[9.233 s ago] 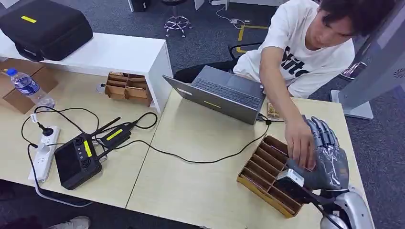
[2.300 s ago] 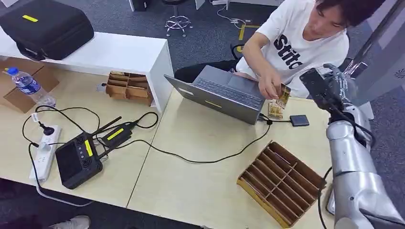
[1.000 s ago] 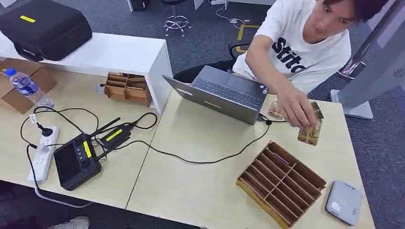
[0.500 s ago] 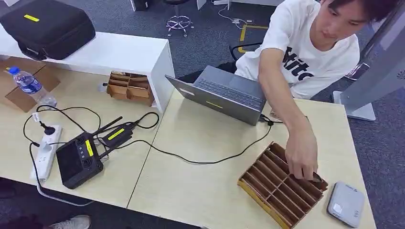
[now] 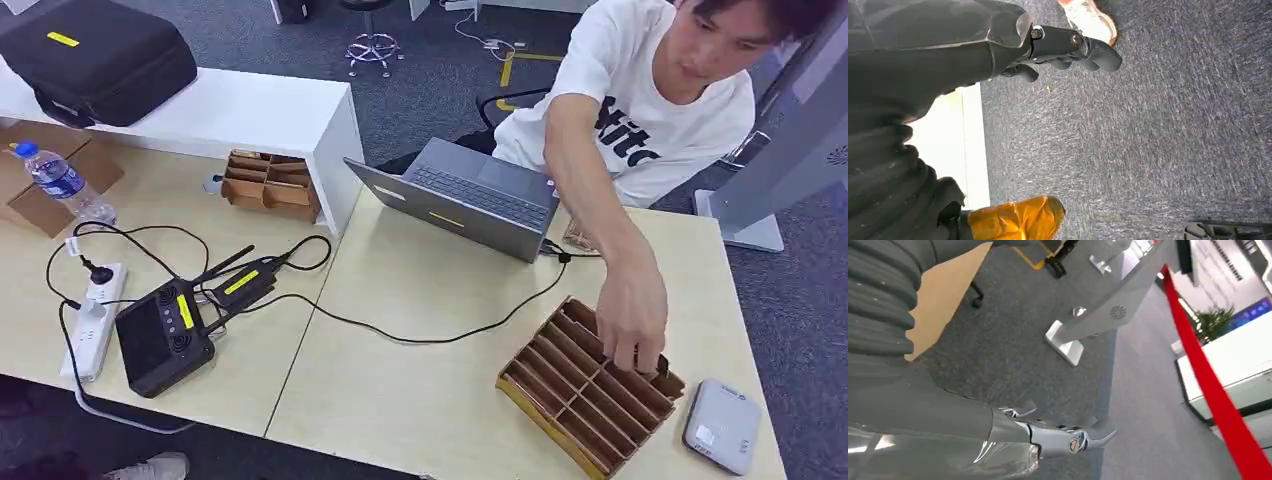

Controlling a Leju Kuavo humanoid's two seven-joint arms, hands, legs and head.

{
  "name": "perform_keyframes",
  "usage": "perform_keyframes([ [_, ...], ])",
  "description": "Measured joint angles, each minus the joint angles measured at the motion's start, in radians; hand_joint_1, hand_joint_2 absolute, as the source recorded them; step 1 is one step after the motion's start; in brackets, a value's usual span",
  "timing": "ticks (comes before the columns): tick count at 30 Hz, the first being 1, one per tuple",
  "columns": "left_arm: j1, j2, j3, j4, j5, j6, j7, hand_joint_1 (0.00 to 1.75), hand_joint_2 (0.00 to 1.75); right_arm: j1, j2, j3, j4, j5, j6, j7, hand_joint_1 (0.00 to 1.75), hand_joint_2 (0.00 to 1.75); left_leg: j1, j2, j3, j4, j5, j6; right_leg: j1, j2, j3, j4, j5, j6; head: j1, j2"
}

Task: Pass the card to the sensor for recognition and then transmit it.

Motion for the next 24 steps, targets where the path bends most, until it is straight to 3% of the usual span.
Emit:
perform_keyframes([
  [5,0.0,-0.002,0.005,0.0,-0.001,0.001,-0.001,0.0,1.75,0.024,0.02,0.018,0.022,0.127,-0.129,0.029,0.0,1.75,0.0,0.0,0.0,0.0,0.0,0.0,0.0,0.0,0.0,0.0,0.0,0.0,0.0,0.0],
  [11,-0.002,-0.002,0.005,0.0,-0.008,-0.002,-0.01,0.0,1.75,0.054,0.074,0.113,0.061,0.304,-0.265,0.079,0.0,1.75,0.0,0.0,0.0,0.0,0.0,0.0,0.0,0.0,0.0,0.0,0.0,0.0,0.0,0.0],
  [16,-0.002,-0.002,0.005,0.0,-0.024,-0.009,-0.012,0.0,1.75,0.086,0.136,0.2,0.098,0.432,-0.391,0.181,0.0,1.75,0.001,0.0,0.001,0.0,0.0,0.0,0.001,0.0,0.0,0.0,-0.001,-0.001,0.0,0.0],
  [20,-0.003,-0.002,0.005,0.0,-0.032,-0.01,-0.012,0.0,1.75,0.112,0.181,0.253,0.117,0.503,-0.436,0.218,0.0,1.75,0.001,0.001,0.001,-0.001,0.0,0.0,0.001,0.001,0.0,0.0,-0.001,-0.001,0.0,0.0],
  [24,-0.004,-0.002,0.005,0.0,-0.043,-0.015,-0.012,0.0,1.75,0.131,0.212,0.341,0.135,0.622,-0.468,0.313,0.0,1.75,0.001,0.001,0.001,-0.001,0.0,0.0,0.001,0.001,0.0,0.0,-0.001,-0.001,0.0,0.0],
])
